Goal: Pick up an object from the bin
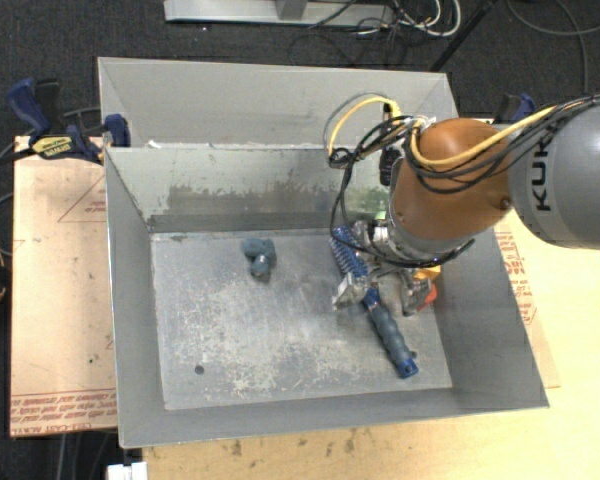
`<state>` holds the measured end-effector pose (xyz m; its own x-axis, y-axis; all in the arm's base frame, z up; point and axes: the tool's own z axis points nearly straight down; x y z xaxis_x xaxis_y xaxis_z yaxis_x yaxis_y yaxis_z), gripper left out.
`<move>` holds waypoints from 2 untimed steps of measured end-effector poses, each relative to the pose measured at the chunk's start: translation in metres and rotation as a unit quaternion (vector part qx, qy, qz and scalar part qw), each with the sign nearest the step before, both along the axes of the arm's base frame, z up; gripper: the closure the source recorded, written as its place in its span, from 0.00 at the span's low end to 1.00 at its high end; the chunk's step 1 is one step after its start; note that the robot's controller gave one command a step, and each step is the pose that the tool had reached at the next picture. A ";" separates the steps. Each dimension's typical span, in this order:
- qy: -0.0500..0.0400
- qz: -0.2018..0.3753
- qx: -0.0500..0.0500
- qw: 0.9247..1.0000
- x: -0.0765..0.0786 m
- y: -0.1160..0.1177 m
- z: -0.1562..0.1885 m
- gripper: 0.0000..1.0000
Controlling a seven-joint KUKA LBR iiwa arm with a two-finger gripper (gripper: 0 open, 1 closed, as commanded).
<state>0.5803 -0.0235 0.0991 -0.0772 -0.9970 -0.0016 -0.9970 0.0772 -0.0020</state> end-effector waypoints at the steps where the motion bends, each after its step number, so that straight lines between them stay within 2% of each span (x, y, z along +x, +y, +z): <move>1: -0.001 -0.056 0.001 0.998 0.036 -0.009 -0.014 0.00; 2: 0.001 -0.057 0.001 0.998 0.035 -0.009 -0.014 1.00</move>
Offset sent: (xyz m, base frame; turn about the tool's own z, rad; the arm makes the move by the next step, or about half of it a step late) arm 0.0345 -0.0101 -0.0135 0.1101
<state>0.6149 -0.0321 0.0851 -0.1901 -0.9818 -0.0043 -0.9818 0.1901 0.0003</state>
